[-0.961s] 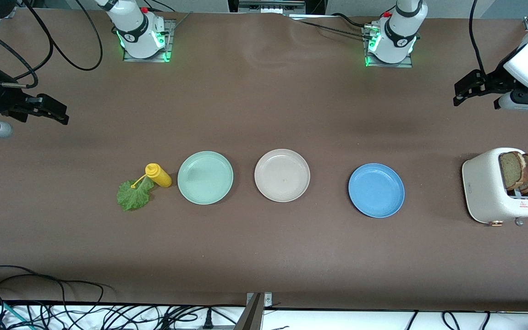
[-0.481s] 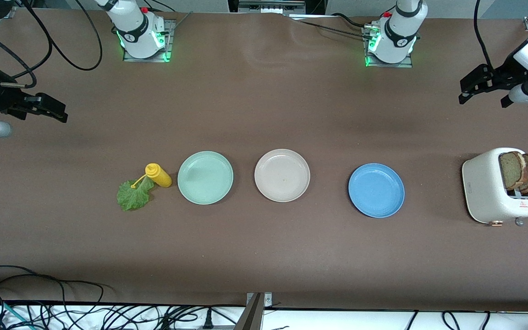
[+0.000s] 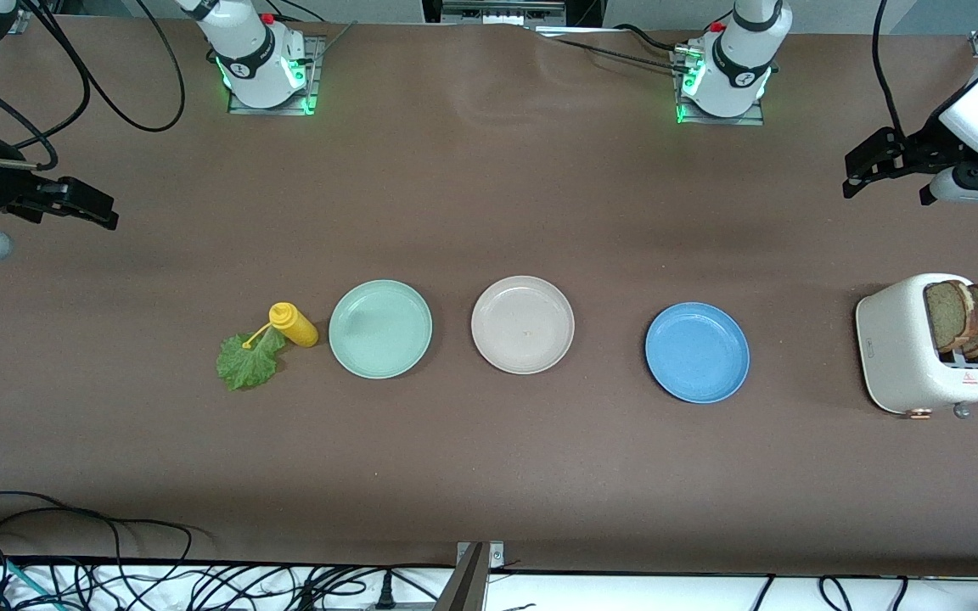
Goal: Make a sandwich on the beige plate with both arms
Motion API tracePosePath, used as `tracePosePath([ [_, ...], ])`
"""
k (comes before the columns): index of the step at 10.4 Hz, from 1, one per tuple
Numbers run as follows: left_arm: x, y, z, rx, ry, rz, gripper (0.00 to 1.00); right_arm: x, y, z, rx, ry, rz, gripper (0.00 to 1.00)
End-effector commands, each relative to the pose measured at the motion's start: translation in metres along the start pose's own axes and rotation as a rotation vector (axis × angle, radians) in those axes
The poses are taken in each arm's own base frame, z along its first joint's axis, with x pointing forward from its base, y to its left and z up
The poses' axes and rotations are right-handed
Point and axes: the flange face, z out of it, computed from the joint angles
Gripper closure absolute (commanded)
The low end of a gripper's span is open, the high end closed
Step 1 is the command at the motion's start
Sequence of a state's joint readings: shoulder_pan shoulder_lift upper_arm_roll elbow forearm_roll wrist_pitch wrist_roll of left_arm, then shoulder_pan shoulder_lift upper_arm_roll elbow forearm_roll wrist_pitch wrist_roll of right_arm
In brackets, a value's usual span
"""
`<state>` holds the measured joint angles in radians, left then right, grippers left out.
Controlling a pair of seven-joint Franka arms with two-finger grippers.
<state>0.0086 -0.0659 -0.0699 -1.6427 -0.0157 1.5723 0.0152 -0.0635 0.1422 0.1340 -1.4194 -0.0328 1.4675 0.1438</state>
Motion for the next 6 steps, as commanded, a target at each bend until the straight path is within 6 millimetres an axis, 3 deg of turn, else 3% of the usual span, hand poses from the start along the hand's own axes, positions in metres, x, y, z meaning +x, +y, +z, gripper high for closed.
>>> tracePosePath([
  [1,0.0041,0.0005,-0.0069,0.007,0.004,0.022,0.0,0.0009,0.0002,0.0023,0.021,-0.002,-0.009,0.0],
  [6,0.0047,0.0006,-0.0068,0.005,0.004,0.023,0.0,0.0011,0.0006,-0.0007,0.019,0.006,-0.01,0.0],
])
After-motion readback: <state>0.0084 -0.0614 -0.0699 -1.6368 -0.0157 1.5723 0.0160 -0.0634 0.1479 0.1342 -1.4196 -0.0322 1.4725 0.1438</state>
